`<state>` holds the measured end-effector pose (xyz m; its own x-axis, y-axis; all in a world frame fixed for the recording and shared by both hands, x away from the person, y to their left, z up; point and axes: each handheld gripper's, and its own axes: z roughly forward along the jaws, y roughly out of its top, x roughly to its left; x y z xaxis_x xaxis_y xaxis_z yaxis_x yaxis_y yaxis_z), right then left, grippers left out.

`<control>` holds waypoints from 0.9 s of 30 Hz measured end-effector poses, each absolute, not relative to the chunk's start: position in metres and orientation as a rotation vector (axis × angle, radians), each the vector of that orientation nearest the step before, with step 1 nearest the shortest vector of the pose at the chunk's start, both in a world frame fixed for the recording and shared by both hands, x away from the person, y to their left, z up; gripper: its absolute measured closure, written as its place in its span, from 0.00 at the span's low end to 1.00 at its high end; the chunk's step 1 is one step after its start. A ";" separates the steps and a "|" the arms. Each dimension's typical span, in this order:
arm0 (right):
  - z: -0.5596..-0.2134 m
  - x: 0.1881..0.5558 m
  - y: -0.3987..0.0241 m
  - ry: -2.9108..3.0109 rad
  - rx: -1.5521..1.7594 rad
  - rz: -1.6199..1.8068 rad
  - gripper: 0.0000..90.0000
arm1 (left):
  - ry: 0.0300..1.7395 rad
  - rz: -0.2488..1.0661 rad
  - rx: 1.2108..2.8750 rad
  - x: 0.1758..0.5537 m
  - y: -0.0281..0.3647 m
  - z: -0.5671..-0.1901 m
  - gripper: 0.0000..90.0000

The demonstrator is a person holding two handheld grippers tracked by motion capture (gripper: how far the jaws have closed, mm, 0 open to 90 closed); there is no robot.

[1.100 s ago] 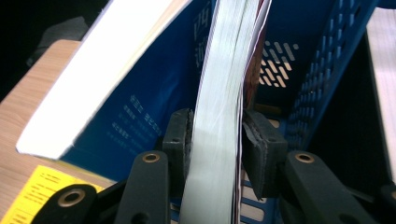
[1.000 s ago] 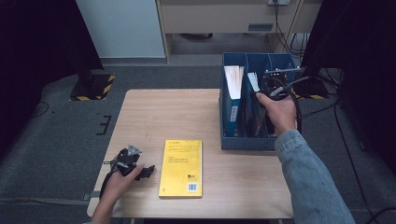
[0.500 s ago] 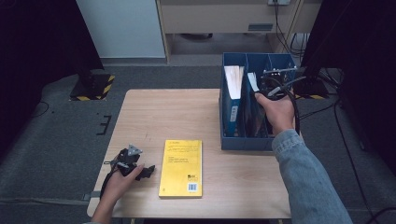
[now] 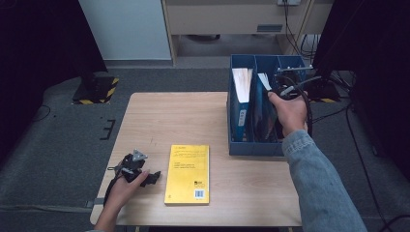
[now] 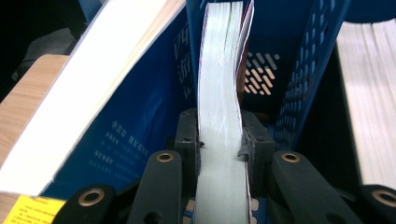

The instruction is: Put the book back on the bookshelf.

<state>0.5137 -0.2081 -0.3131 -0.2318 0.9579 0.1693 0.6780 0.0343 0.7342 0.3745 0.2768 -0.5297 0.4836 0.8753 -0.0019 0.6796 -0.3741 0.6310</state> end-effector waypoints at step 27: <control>-0.306 0.552 -0.207 1.834 1.649 1.007 0.81 | 1.265 0.446 2.177 0.375 0.277 -0.529 0.00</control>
<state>0.5515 -0.2068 -0.3065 -0.1647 0.9784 0.1252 0.6310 0.0070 0.7757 0.3751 0.2769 -0.5295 0.4952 0.8688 -0.0010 0.6763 -0.3848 0.6282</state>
